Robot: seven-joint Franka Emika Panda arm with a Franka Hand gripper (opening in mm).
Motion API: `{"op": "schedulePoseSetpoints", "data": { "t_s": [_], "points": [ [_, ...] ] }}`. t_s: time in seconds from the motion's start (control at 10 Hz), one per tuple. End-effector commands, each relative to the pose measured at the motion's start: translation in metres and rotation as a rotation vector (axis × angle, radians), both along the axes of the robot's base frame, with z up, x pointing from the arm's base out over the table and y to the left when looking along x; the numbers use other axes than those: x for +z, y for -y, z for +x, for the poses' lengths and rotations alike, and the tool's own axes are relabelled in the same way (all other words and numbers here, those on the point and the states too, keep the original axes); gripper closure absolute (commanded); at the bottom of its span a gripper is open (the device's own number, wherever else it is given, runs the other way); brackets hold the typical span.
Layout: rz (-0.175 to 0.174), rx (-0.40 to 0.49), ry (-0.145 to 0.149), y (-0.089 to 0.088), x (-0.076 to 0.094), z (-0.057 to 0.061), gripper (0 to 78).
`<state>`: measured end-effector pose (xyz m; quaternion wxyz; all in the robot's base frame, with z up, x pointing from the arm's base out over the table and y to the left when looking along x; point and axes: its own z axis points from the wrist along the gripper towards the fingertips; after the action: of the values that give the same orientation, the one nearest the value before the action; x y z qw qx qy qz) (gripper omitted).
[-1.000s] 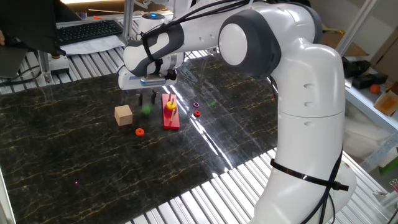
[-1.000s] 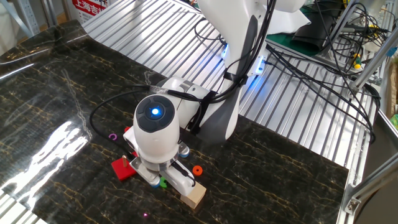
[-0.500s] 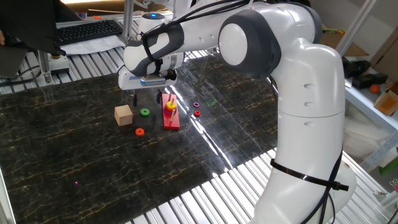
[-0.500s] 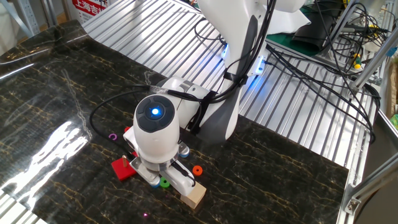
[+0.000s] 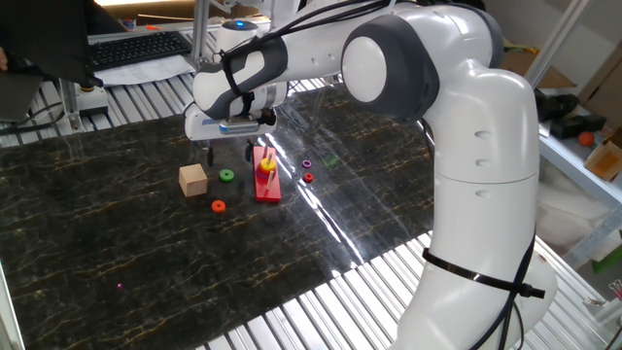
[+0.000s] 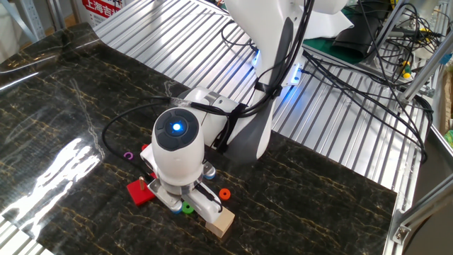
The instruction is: Take out one Hanoi block and throw it aside
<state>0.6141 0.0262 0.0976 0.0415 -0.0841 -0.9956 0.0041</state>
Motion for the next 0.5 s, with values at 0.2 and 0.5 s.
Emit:
{"op": "schedulePoseSetpoints", "data": {
  "t_s": [0.2,0.5],
  "points": [
    [0.008,0.025,0.007,-0.004,0.057,-0.002,0.3],
    [0.004,0.036,0.022,0.001,0.07,-0.013,0.3]
  ]
}}
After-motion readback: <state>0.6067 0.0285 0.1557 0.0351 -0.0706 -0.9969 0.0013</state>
